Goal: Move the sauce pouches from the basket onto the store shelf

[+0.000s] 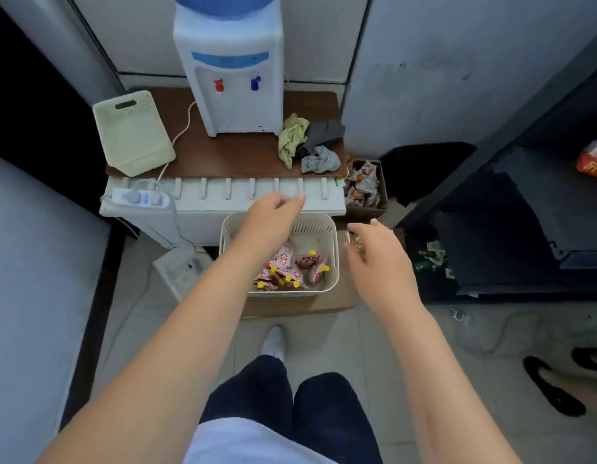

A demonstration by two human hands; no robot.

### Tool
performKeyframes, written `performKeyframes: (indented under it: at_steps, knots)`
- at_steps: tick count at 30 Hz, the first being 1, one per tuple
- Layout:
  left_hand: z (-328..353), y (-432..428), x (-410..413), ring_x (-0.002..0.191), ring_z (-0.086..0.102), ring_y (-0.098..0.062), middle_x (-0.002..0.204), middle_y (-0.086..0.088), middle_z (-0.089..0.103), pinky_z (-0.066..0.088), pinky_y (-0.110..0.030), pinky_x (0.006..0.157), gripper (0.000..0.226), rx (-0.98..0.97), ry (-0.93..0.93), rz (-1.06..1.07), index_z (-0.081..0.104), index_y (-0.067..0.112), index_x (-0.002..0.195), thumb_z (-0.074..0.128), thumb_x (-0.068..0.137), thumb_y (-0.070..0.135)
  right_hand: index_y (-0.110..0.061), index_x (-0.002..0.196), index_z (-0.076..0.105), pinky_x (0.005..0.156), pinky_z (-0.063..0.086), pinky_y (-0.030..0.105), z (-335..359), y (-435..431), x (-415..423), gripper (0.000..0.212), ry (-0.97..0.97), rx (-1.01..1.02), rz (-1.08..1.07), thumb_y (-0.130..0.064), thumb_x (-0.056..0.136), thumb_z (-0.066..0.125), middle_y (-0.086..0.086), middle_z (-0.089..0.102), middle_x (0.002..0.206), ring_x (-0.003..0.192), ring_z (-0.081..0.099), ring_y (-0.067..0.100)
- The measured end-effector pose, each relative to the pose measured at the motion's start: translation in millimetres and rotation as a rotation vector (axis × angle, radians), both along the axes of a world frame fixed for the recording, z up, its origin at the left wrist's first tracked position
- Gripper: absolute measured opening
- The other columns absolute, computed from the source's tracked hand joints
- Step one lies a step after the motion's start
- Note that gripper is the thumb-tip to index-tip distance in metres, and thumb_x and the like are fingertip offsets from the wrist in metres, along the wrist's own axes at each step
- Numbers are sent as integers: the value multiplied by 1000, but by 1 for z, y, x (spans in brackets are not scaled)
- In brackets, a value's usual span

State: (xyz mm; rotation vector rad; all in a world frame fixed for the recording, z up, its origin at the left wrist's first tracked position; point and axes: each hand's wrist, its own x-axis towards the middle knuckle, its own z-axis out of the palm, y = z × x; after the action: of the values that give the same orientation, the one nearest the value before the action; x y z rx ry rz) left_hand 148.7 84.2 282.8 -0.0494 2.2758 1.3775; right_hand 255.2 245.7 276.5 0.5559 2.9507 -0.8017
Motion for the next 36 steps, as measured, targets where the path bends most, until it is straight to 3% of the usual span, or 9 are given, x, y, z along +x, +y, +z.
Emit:
performKeyframes:
  at_steps: [4,7,10,14,17,20,26,32,36]
  knots:
    - [-72,32,-47,86,58,-18,97,3,63,43,-30,71,37,4,-85,50,66,11,97,55,96,46,-13,123,66,84,47,39,-83,17,-44,31,-160,176,204,-19,96,50,5,71,112,118,58,30]
    - [-144,51,-68,91,65,-26,98,-7,71,49,-37,81,30,-70,-128,7,67,10,95,57,97,38,-10,118,68,89,51,42,-151,29,-65,29,-261,290,336,-12,90,60,9,73,111,111,59,31]
    - [-218,59,-76,81,62,-26,86,-7,67,43,-33,69,27,-212,-147,-117,62,17,85,52,101,37,-10,115,67,85,52,42,-215,37,-77,31,-314,324,449,-5,84,63,9,72,111,112,59,31]
    - [-297,61,-74,99,67,-26,125,-9,67,53,-33,80,37,-403,-112,-358,61,21,130,57,94,25,-15,117,68,90,57,41,-281,45,-86,30,-444,312,549,-10,88,63,6,65,125,126,55,26]
    - [-329,70,-77,124,59,-29,145,-9,57,49,-36,98,58,-465,-1,-456,52,20,144,64,89,10,-18,124,68,112,44,42,-313,48,-97,32,-503,418,694,-19,92,64,6,65,132,133,50,27]
    - [-353,89,-79,121,61,-29,133,-7,65,50,-36,96,53,-531,111,-619,60,19,135,72,84,9,-16,123,69,122,28,42,-325,52,-108,30,-558,570,763,-20,94,61,7,68,130,129,54,28]
    - [-386,113,-89,86,67,-32,92,-12,71,42,-31,65,9,-629,300,-798,68,12,91,59,88,9,-15,111,71,96,47,38,-345,52,-127,19,-526,611,788,-16,92,64,6,72,113,107,65,28]
    - [-394,105,-104,87,64,-35,87,-15,64,35,-34,63,16,-810,328,-813,64,6,93,58,82,-5,-19,106,71,94,44,38,-363,62,-130,16,-486,603,862,-21,93,64,3,72,108,105,64,26]
    - [-386,99,-110,79,64,-34,79,-13,65,40,-34,58,7,-730,327,-794,63,9,83,58,86,5,-9,126,64,99,44,40,-350,65,-133,31,-454,597,860,-17,97,58,11,65,124,116,59,31]
